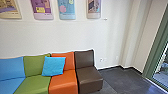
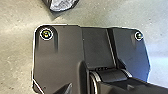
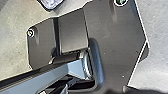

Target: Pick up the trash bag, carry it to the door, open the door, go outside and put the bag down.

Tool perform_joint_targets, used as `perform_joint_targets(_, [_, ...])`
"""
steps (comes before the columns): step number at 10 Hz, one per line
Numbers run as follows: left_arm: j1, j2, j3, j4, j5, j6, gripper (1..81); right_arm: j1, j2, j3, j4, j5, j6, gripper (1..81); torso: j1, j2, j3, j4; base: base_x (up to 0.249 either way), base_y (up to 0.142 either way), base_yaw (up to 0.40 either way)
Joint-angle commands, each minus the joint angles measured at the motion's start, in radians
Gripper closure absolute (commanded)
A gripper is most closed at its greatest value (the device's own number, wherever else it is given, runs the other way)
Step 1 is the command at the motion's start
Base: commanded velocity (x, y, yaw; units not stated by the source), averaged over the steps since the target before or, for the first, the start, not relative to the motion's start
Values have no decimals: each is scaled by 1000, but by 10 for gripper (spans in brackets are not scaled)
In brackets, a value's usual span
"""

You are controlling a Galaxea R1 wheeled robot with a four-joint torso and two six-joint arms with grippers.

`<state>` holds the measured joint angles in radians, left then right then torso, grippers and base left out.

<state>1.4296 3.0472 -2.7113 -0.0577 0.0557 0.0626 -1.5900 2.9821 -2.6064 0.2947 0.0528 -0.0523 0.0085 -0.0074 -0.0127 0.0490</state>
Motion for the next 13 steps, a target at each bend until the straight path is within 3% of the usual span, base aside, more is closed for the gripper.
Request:
perform_joint_targets(1, [-56, -4, 4, -11, 59, -1, 10, 38, -3, 5, -6, -67, -4, 10, 0, 0, 0, 0, 0, 0, 0])
perform_joint_targets(6, [-56, -17, 10, -11, 70, -1, 10, 43, -27, 43, -2, -85, -3, 10, 0, 0, 0, 0, 0, 0, 0])
perform_joint_targets(9, [-56, -68, 65, -18, 70, -1, 10, 43, -127, 206, 6, -83, -3, 10, 0, 0, 0, 0, 0, 0, 0])
perform_joint_targets(10, [-56, -96, 108, -21, 70, -1, 10, 44, -164, 264, 6, -83, -3, 10, 64, -100, 0, 0, 0, 0, 0])
perform_joint_targets(12, [-65, -177, 220, -30, 70, -1, 10, 46, -263, 407, 8, -82, -1, 10, 79, -125, 0, 0, 0, 0, 0])
perform_joint_targets(13, [-73, -227, 281, -63, 72, -1, 10, 47, -320, 486, 9, -74, 3, 10, 97, -155, -61, 0, 0, 0, 0])
